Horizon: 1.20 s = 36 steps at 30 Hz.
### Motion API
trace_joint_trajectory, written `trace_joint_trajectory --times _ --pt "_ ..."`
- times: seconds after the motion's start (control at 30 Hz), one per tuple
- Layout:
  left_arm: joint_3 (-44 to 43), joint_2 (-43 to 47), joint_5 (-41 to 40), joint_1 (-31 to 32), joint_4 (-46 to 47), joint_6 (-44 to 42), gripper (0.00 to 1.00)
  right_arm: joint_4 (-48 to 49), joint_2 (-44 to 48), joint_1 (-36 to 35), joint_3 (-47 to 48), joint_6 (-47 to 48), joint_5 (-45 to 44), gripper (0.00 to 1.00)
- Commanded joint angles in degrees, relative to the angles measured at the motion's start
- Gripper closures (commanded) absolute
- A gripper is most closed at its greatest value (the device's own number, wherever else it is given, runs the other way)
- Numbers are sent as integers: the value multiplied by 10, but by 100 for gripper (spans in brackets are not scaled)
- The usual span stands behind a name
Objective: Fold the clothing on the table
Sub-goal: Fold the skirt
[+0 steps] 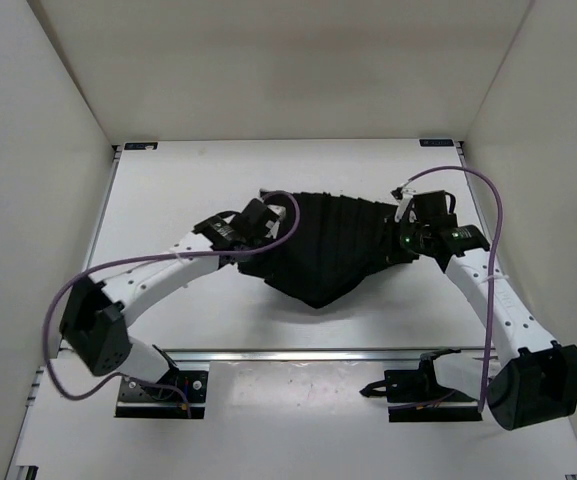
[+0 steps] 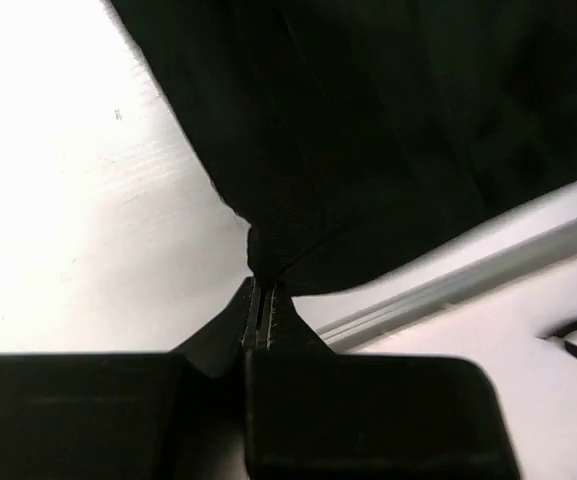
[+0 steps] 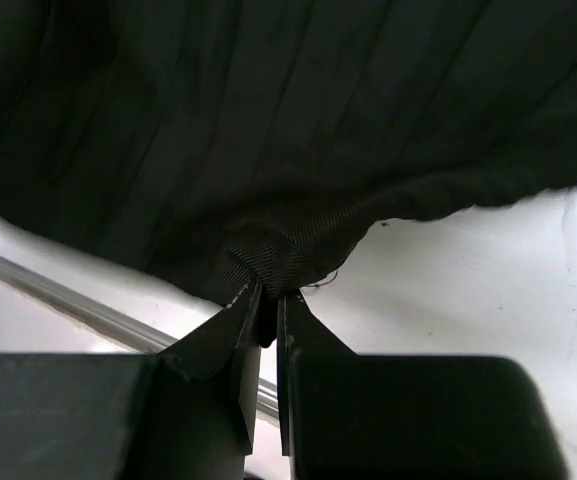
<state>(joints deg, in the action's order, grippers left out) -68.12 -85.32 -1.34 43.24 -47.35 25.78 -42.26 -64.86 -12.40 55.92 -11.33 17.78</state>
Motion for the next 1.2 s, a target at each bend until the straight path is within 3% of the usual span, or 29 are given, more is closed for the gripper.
trace_joint_trajectory --times 0.0,0.17,0.27,0.47,0.53,0.6,0.67,0.7,0.8,0.9,1.0,1.07,1.1,1.13,1.17 --pt "-14 73 3 -51 -29 34 100 30 -18 5 23 -26 1 100" --pt "-90 20 -29 -174 2 -33 100 60 -132 43 94 10 1 100" --pt "-137 -62 5 -221 40 -52 100 85 -213 75 145 29 27 100" --pt "-321 -289 39 -243 46 -75 100 80 -415 90 348 45 44 100" --pt "-450 -386 31 -244 17 -79 73 61 -500 97 413 47 47 100" --pt "-539 -450 20 -249 -4 -66 35 40 -553 103 490 39 52 94" --pt "-616 -495 40 -269 -5 -50 17 25 -591 111 547 39 80 67" --pt "-628 -502 41 -282 -8 -40 12 22 -608 110 569 32 84 58" --pt "-638 -497 25 -295 -8 -37 11 29 -618 106 616 33 78 39" --pt "-566 -451 14 -295 17 -48 10 33 -610 113 626 46 58 29" --pt "-492 -414 -2 -276 39 -64 14 28 -605 120 601 69 53 32" --pt "-449 -378 -12 -250 56 -85 20 23 -593 123 562 86 43 37" --pt "-413 -360 -12 -235 63 -85 29 28 -591 123 548 89 42 48" --pt "-393 -349 -14 -223 84 -87 44 36 -587 123 519 87 45 54" --pt "-359 -331 -7 -205 110 -86 54 40 -578 122 509 90 62 74"
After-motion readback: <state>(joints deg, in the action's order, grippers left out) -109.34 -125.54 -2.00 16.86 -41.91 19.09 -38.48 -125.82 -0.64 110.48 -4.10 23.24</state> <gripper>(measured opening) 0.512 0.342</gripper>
